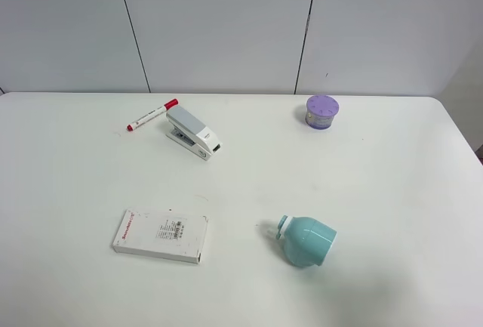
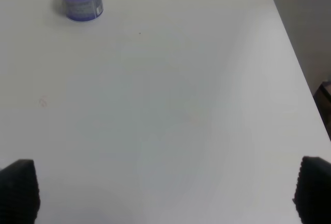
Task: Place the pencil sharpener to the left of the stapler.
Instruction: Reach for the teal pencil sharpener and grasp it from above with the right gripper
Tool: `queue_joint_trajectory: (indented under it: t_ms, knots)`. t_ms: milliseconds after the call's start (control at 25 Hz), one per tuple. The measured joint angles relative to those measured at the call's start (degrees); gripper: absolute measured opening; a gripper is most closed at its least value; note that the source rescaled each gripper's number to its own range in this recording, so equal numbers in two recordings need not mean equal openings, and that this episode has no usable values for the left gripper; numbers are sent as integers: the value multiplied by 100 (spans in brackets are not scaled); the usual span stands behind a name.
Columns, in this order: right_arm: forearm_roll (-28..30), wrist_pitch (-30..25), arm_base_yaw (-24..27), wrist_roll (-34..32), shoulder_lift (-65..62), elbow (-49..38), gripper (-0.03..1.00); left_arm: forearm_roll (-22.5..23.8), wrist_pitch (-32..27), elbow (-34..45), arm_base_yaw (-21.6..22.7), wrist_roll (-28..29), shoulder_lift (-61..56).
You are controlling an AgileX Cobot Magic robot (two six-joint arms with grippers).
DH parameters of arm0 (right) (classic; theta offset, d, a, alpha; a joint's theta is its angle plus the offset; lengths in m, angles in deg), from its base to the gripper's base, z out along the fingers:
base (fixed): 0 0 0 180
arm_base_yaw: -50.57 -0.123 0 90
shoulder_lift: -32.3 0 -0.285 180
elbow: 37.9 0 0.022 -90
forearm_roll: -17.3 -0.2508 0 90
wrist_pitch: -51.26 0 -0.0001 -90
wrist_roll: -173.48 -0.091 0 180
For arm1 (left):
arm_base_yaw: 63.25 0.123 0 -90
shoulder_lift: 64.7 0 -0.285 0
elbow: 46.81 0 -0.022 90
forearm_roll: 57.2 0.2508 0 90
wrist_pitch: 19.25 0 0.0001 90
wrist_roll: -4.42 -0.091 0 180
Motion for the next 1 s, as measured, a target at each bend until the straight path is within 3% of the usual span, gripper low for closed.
queue_joint_trajectory:
  t_ms: [760, 1000]
  knots:
    - [-46, 6, -10, 210, 131, 113, 100, 0, 0, 0, 0, 0, 0]
    - [-522, -16, -750, 899, 1913, 1038, 100, 0, 0, 0, 0, 0, 0]
